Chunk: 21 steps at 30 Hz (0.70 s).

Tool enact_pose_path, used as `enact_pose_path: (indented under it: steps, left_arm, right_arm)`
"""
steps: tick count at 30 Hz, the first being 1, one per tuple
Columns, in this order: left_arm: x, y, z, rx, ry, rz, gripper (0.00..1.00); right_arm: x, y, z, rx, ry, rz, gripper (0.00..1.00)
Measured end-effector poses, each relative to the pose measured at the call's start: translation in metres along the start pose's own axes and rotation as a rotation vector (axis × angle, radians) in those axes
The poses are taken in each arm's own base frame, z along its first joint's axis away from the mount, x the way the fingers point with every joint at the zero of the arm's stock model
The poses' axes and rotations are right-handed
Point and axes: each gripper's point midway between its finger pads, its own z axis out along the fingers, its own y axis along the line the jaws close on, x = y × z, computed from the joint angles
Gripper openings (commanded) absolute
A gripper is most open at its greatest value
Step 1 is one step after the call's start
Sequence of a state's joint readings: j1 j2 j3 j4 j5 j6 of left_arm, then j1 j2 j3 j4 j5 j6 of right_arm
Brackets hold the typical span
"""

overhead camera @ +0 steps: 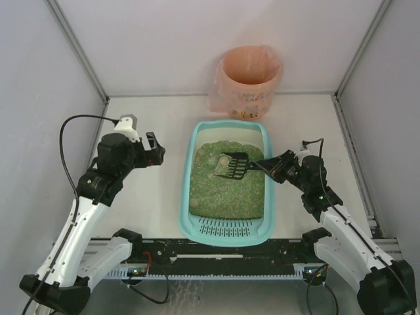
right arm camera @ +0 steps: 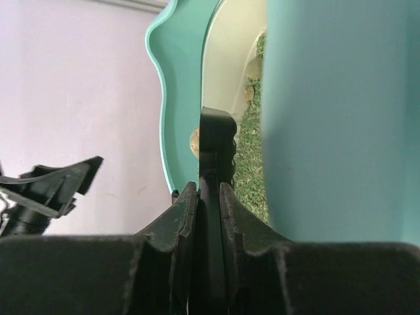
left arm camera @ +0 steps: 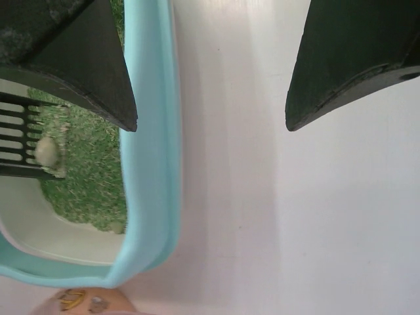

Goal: Clean the litter box

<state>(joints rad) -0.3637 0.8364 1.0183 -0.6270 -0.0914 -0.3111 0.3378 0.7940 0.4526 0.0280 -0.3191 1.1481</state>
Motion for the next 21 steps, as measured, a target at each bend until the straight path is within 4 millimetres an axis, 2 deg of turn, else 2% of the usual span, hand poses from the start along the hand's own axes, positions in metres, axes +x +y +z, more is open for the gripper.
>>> enact_pose_path:
  steps: [4,8,11,14,18,21]
  left_arm:
    - [0.011,0.019,0.007,-0.041,0.026,-0.052,0.96]
    - [0.011,0.019,0.009,-0.036,0.020,-0.052,0.96]
    - [0.010,0.020,0.010,-0.038,0.013,-0.052,0.95]
    - [0.006,0.019,0.011,-0.038,-0.001,-0.053,0.95]
    - [0.003,0.019,0.014,-0.039,-0.010,-0.050,0.94]
    - [0.004,0.019,0.017,-0.040,-0.006,-0.050,0.93]
  right_arm:
    - [-0.002,-0.002,0.000,-0.040,0.005,0.055,0.00]
    - [-0.001,0.013,-0.005,-0.116,0.032,0.062,0.00]
    - [-0.008,0.016,-0.011,-0.149,-0.008,0.078,0.00]
    - [-0.006,0.022,-0.012,-0.178,0.006,0.075,0.00]
    - [-0.010,0.019,-0.014,-0.170,0.002,0.097,0.00]
    - [-0.007,0.024,-0.014,-0.183,0.003,0.092,0.00]
